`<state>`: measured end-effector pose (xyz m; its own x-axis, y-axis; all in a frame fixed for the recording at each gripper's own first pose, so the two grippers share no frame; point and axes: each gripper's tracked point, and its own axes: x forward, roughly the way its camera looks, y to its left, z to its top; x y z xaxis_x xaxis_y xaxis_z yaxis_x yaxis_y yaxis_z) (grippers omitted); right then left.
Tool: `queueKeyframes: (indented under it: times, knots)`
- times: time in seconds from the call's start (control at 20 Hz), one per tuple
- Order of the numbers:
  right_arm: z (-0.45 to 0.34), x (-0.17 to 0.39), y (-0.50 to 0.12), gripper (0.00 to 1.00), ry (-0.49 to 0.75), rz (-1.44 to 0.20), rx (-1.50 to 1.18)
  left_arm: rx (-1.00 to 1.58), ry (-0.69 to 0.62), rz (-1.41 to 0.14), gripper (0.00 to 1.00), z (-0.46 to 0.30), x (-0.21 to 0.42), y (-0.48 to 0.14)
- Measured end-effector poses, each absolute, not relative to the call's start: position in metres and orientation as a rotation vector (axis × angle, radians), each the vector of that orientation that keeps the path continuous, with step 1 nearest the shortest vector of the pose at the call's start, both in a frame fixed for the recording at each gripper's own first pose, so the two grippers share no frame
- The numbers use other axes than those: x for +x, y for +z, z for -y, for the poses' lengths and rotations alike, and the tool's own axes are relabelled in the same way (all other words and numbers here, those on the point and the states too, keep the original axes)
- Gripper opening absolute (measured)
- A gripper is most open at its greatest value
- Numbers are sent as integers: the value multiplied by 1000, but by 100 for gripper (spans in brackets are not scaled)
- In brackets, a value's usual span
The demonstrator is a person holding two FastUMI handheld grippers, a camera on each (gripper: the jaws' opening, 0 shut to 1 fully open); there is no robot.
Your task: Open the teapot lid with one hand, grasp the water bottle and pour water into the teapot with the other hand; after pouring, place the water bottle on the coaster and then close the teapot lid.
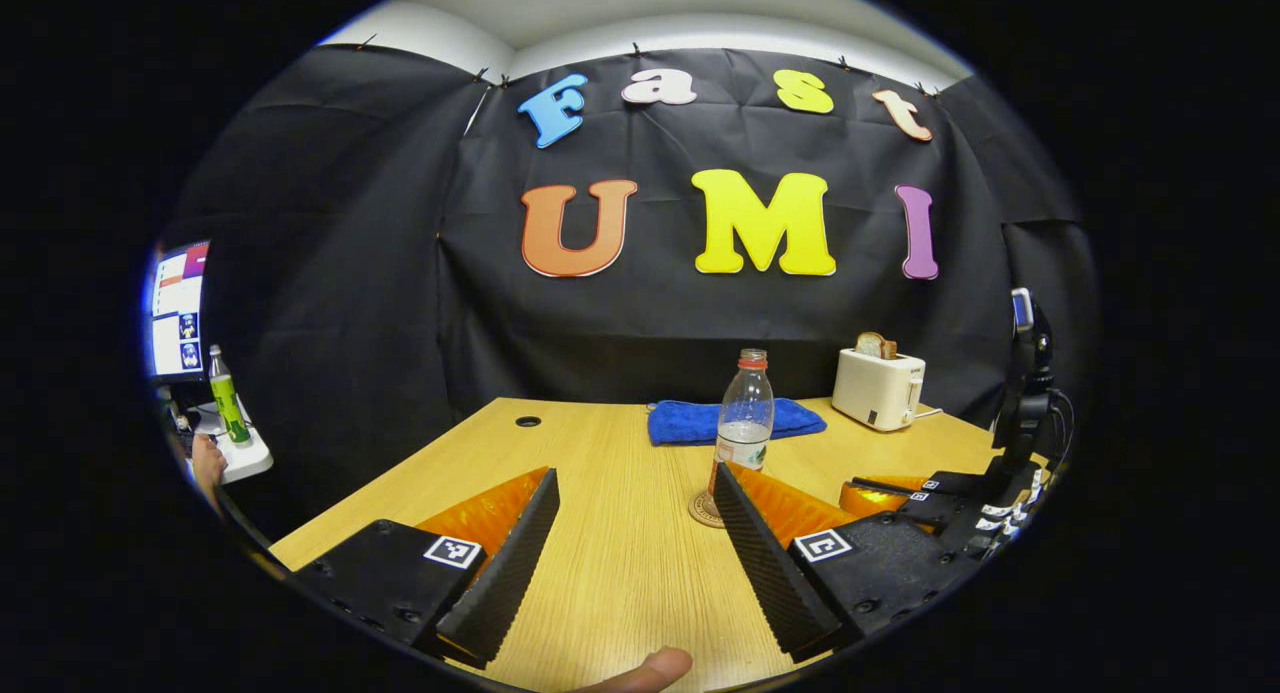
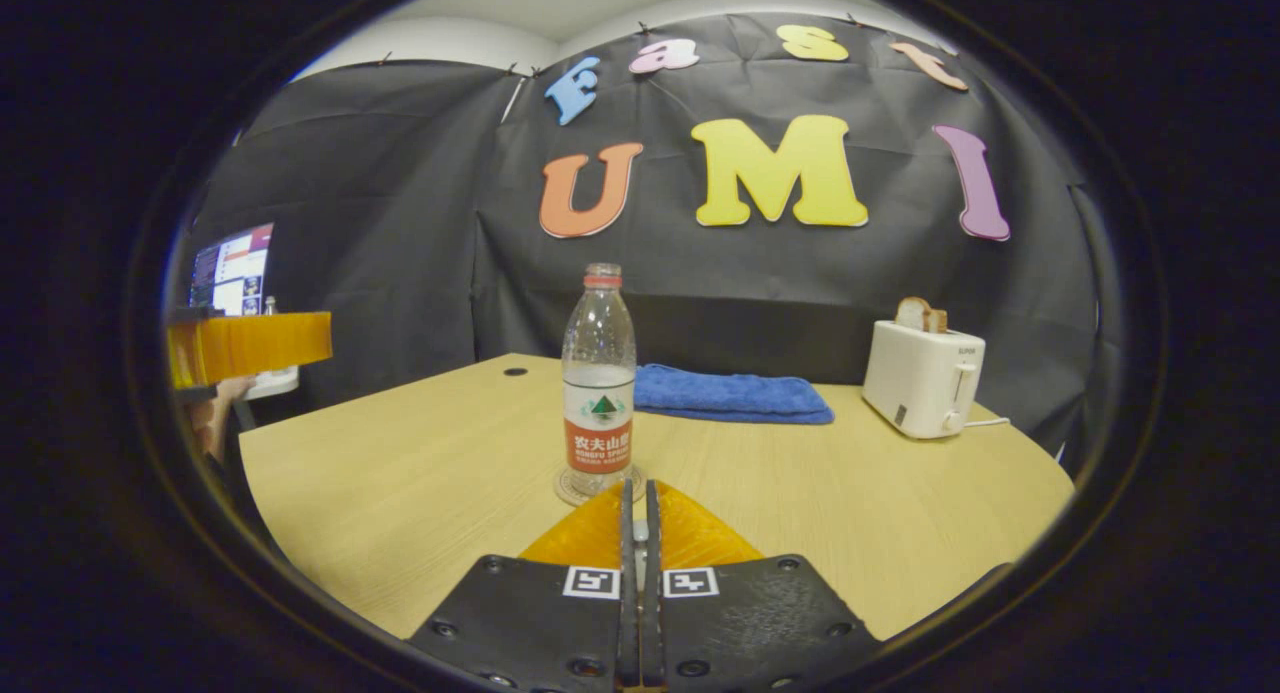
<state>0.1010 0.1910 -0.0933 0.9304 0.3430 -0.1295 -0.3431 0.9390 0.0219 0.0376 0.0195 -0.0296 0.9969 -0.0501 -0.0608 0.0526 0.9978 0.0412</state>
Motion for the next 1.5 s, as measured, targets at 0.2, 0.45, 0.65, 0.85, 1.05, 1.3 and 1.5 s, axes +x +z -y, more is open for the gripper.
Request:
queueKeyframes:
  times: [0.2,0.45,0.65,0.85,1.05,1.3,1.5]
  knots:
    - [-196,105,-100,4,342,-142,-27,55,-20,-60,98,-34,43,-31]
    - [-196,106,-101,2,336,-144,-38,36,-35,-85,98,-31,46,-36]
    - [-184,103,-93,21,309,-114,-31,48,-33,-88,98,-29,45,-38]
    - [-172,94,-79,36,292,-92,-13,49,-53,-76,98,-19,41,-33]
    - [-153,77,-57,68,247,-41,-18,54,-71,-65,98,-9,37,-29]
    - [-141,42,-21,95,250,22,-6,85,-66,-56,98,-1,33,-26]
    - [-113,6,15,96,201,77,-2,59,-65,-60,98,5,29,-26]
